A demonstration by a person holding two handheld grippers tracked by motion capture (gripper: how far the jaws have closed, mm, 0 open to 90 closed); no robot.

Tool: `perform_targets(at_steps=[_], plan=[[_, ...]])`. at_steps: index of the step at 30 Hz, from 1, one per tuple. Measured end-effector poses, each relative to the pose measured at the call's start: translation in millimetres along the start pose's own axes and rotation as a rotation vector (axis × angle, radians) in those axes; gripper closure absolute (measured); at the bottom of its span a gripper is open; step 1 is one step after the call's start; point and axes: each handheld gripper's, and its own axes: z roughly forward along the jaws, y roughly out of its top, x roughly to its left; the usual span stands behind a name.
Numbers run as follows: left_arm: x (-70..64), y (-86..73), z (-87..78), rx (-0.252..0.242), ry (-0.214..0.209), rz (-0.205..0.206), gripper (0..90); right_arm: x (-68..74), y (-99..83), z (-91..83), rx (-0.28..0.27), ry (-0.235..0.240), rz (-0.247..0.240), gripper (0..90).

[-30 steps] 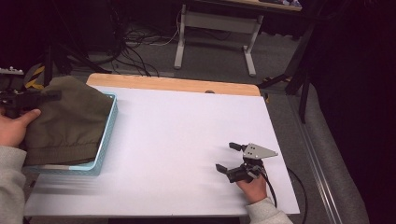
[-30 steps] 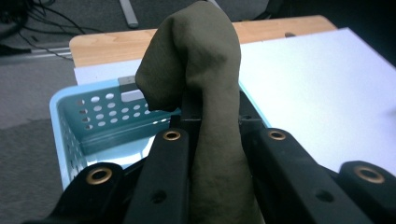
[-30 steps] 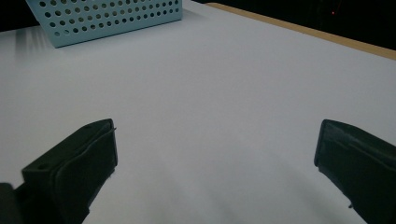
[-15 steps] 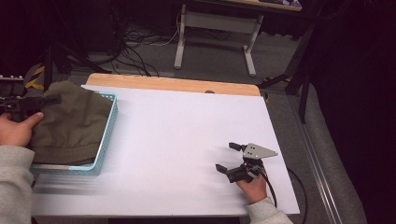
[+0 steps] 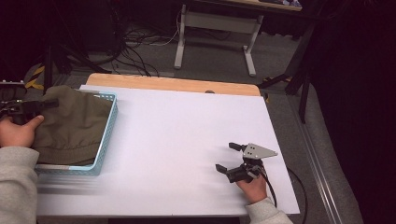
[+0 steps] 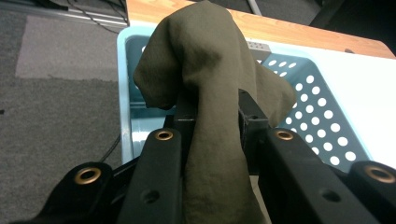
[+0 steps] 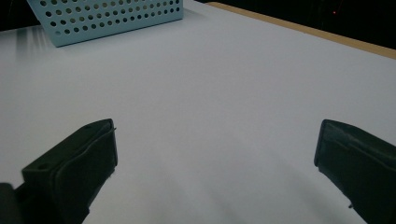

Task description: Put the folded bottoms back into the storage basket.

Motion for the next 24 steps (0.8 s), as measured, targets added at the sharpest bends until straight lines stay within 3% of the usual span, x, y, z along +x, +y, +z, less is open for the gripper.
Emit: perform_targets(at_steps=[1,6,10,20,24], plan=[[0.0,0.0,0.0,0.000,0.000,0.000,74.5,-0.1,0.0,0.1,0.000,0.000,0.000,0.0],[-2.3,-3.4,9.2,0.030,0.089,-0.027,73.4,0.1,0.0,-0.1,0.000,0.001,-0.001,0.0],[-6.7,-4.2,11.1,0.037,0.141,-0.002,73.4,0.1,0.1,-0.1,-0.001,0.001,-0.001,0.0],[-13.5,-7.7,19.0,0.073,0.189,0.004,71.5,0.1,0.1,0.1,-0.001,0.001,-0.004,0.0],[-16.1,-7.9,20.6,0.086,0.207,0.036,69.5,0.1,0.1,0.0,-0.001,0.001,-0.004,0.0]])
